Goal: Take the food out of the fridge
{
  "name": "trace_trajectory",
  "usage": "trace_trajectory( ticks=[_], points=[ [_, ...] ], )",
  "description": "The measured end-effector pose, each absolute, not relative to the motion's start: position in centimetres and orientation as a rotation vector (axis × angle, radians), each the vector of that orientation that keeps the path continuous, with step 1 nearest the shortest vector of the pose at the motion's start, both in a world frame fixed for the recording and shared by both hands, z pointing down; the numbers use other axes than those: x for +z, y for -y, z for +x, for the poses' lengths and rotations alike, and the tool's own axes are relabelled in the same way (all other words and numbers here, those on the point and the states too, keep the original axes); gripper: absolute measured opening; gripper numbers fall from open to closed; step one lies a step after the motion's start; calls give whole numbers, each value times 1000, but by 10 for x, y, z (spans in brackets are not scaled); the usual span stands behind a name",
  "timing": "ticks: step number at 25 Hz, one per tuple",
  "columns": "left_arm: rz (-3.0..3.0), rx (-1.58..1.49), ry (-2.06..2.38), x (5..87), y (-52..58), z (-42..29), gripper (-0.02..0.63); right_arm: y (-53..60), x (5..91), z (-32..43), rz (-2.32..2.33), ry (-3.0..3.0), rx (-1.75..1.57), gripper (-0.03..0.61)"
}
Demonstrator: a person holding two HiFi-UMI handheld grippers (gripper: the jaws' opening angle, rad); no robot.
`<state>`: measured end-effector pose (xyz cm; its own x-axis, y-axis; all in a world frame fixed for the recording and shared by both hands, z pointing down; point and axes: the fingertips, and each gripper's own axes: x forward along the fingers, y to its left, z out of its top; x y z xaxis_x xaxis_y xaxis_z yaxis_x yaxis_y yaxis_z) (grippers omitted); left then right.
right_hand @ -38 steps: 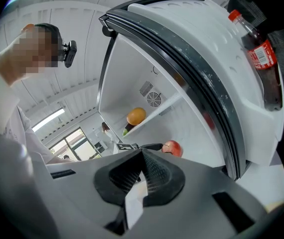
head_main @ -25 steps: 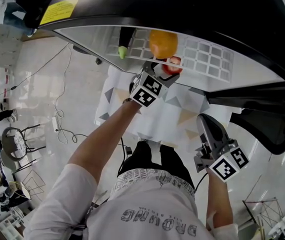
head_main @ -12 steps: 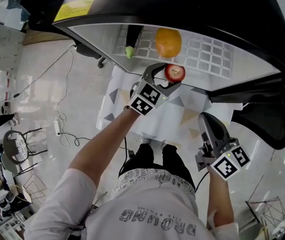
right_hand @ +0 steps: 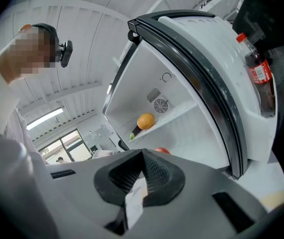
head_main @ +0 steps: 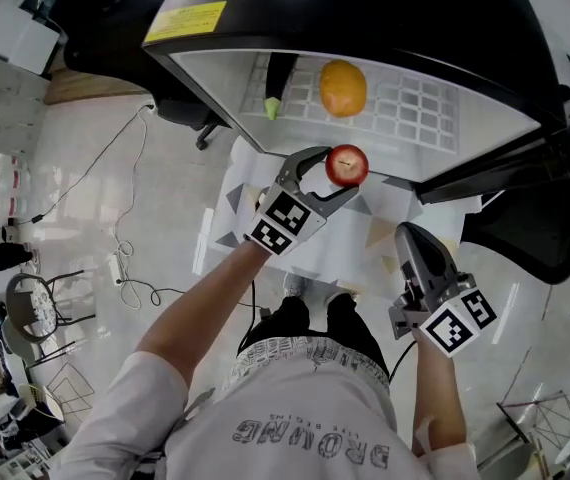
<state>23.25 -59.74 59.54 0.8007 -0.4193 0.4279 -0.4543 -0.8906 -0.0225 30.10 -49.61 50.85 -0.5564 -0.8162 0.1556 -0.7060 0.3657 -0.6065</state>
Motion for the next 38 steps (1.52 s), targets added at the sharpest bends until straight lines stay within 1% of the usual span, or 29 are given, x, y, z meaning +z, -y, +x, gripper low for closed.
trace_trajectory(
  ticks=[11,24,38],
  points=[
    [2962,577,647,539,558,205,328,485,486,291,-1427,-2415,-891,-11],
    [2987,497,663,486,541,171,328,476,457,280,-1469,-2384,-806,-11],
    [3010,385,684,450,534,150,328,472,436,276,-1478,-2347,-762,-11]
  ],
)
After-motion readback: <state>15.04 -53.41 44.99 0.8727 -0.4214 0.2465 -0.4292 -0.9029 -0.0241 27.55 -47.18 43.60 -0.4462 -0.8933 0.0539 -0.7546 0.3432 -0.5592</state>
